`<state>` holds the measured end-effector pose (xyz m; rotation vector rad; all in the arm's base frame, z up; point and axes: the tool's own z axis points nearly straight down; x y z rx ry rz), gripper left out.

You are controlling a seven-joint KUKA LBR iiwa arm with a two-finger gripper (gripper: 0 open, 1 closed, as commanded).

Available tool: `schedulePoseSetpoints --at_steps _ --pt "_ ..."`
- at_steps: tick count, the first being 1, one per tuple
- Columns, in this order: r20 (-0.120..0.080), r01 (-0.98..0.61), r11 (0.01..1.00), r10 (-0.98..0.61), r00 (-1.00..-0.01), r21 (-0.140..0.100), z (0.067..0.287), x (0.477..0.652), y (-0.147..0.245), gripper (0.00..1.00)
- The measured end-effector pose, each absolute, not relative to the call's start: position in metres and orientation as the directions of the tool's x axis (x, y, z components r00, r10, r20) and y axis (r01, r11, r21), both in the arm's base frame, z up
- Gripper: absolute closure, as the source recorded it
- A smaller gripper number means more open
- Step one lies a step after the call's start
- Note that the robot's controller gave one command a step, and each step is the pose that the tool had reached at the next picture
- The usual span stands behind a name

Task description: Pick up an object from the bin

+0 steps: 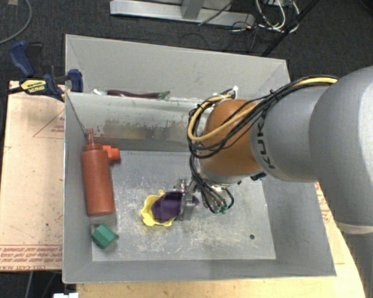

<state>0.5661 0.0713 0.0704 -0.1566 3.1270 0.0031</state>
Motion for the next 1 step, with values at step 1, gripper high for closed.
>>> schedulePoseSetpoints --at_steps 1 --pt "-0.017 -0.108 0.994 -0.108 -0.994 0.001 0.2206 0.5633 0.0523 1.0"
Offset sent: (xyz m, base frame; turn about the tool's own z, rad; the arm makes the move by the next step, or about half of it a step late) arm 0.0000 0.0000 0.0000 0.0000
